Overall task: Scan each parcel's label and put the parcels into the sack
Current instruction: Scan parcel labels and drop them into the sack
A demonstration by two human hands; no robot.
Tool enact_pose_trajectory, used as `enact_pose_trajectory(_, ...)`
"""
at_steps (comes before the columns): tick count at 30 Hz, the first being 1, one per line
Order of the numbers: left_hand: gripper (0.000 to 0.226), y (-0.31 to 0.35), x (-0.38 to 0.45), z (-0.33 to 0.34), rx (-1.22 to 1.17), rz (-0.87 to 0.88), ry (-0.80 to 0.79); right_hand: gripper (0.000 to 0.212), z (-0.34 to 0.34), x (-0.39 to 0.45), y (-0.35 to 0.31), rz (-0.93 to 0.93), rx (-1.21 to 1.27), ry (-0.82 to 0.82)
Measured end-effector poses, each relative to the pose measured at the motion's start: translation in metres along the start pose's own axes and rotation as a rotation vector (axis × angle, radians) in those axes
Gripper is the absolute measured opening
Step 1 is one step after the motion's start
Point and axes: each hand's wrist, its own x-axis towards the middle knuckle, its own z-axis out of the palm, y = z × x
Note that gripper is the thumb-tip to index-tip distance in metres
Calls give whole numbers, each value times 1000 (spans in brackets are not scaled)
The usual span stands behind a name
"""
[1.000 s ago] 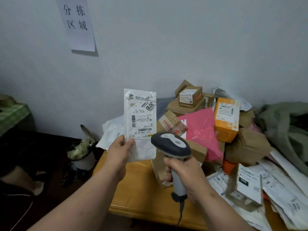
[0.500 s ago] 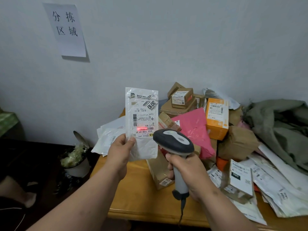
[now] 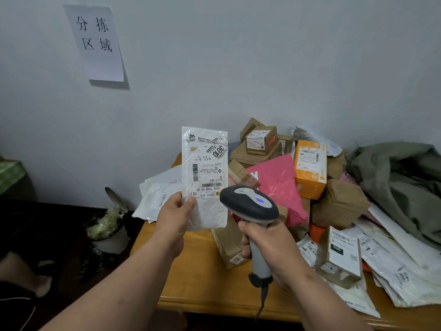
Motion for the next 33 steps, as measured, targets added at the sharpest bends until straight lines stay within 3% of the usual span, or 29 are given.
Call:
enact_pose_trajectory(11, 25, 0, -13, 43, 57, -19, -41, 16, -45, -6, -3, 11, -24, 39)
enact_pose_trajectory(13, 24, -4, -13, 59, 81, -35, -74, 8, -63, -8, -2, 1, -54, 77)
enact_pose_trajectory(17, 16, -14, -11, 103, 99, -43, -157, 15, -110, -5, 5, 44, -71, 234)
enact_pose_trajectory(25, 21, -14, 6, 212, 172, -114, -456, 10, -196, 8, 11, 146, 195, 556)
enact_pose_trajectory(33, 36, -28, -8, 348, 290, -205, -775, 13, -291, -3, 18, 203, 203, 679)
